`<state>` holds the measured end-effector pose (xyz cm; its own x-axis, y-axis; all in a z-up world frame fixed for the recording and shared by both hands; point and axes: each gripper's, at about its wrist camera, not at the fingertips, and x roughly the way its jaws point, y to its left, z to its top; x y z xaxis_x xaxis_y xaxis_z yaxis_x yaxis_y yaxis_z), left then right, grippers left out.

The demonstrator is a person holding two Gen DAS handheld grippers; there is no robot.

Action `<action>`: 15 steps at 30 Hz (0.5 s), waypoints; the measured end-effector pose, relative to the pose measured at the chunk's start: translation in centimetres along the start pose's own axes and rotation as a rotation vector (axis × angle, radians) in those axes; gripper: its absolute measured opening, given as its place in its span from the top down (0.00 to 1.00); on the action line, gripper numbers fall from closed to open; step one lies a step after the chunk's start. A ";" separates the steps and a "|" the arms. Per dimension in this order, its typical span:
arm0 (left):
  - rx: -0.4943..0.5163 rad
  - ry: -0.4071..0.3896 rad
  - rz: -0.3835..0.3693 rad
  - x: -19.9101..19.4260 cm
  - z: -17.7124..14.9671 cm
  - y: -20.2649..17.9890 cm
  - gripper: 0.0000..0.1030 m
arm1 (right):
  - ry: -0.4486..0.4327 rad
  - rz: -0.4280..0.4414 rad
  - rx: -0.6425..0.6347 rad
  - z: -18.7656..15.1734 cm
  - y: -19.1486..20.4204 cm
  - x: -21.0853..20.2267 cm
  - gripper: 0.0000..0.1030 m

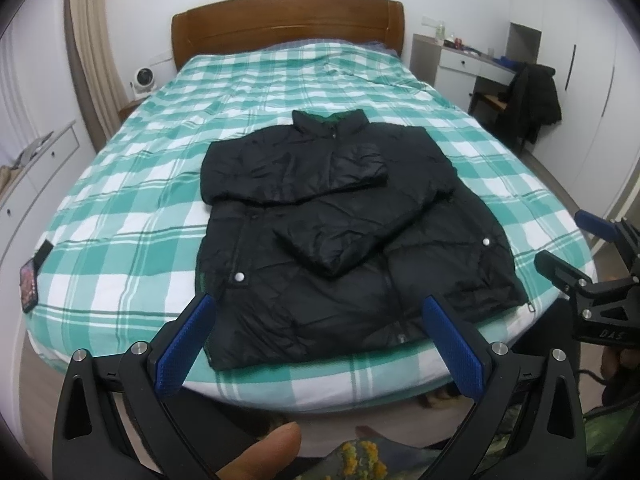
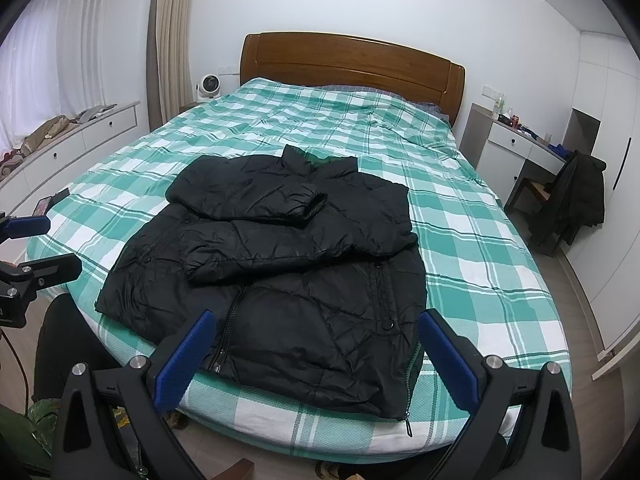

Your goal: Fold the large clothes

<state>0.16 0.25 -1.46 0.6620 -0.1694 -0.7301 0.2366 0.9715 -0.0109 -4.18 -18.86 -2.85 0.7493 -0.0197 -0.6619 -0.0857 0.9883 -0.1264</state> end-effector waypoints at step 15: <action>0.002 -0.007 -0.010 0.2 0.1 -0.1 0.00 | -0.004 -0.002 -0.011 0.1 0.2 0.3 0.00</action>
<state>0.34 0.11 -1.51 0.6643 -0.1802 -0.7255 0.2447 0.9694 -0.0167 -3.94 -18.66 -3.02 0.7518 -0.0208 -0.6591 -0.0917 0.9865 -0.1357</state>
